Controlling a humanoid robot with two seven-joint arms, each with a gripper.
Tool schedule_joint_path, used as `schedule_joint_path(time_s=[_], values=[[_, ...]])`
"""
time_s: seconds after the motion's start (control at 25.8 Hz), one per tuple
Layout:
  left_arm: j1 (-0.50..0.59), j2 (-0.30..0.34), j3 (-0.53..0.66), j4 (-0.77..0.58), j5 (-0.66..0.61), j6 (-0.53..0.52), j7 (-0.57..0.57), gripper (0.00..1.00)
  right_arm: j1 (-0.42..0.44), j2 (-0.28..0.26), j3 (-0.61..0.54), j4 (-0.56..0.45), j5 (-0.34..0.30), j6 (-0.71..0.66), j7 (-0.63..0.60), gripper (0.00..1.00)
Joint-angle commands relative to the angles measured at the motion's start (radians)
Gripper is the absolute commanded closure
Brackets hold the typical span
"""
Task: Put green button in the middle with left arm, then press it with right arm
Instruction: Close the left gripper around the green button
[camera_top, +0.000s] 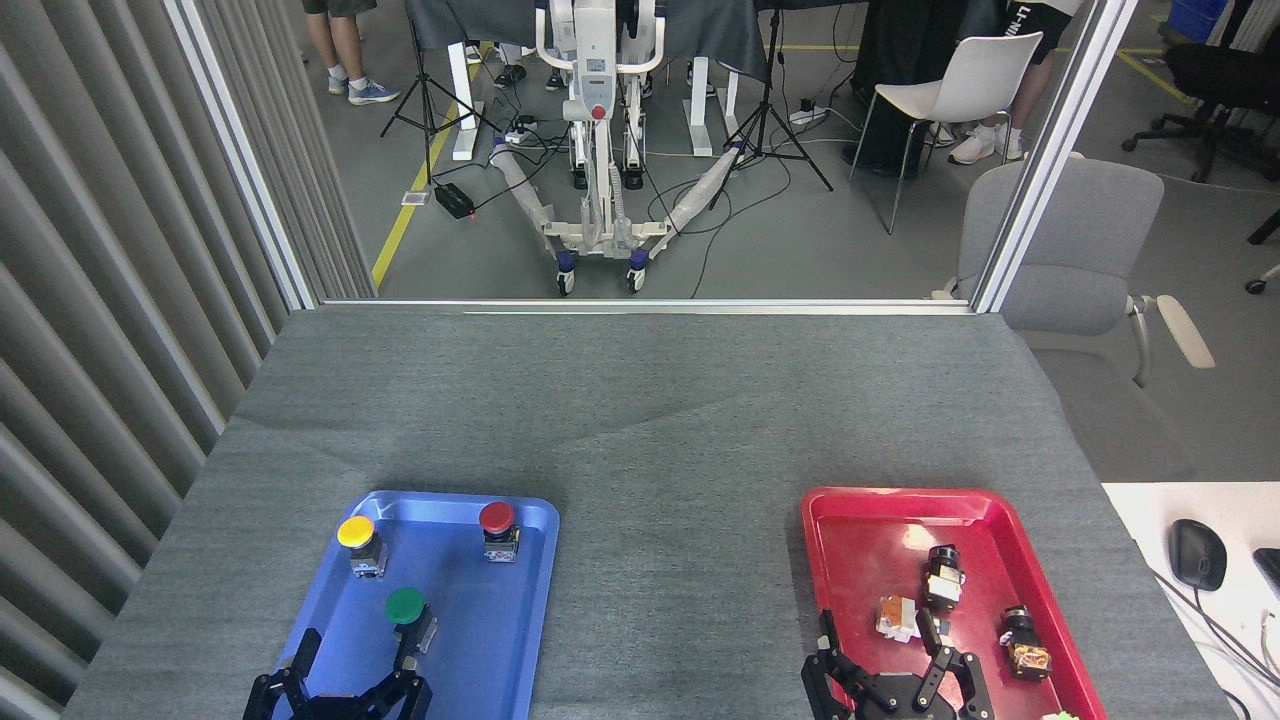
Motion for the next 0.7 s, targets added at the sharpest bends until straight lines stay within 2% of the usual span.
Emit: schedule_joint_path(time_s=[0.0,0.5,0.66], values=[[0.005,-0.007,-0.003,0.028,-0.003,0.0,0.026,0.01,0.0,-0.007,0.006,-0.001,-0.001,0.021,-0.001,0.0],[-0.023,-0.004,-0.003,0.062,-0.003,0.002,-0.009,0.01,0.007,0.002,0.004,-0.029,-0.001,0.03,0.008,0.0],[-0.039,-0.003,-0.003,0.122,-0.003,-0.003,-0.014,0.01,-0.003,-0.002,0.001,-0.029,-0.001,0.035,0.008,0.0]])
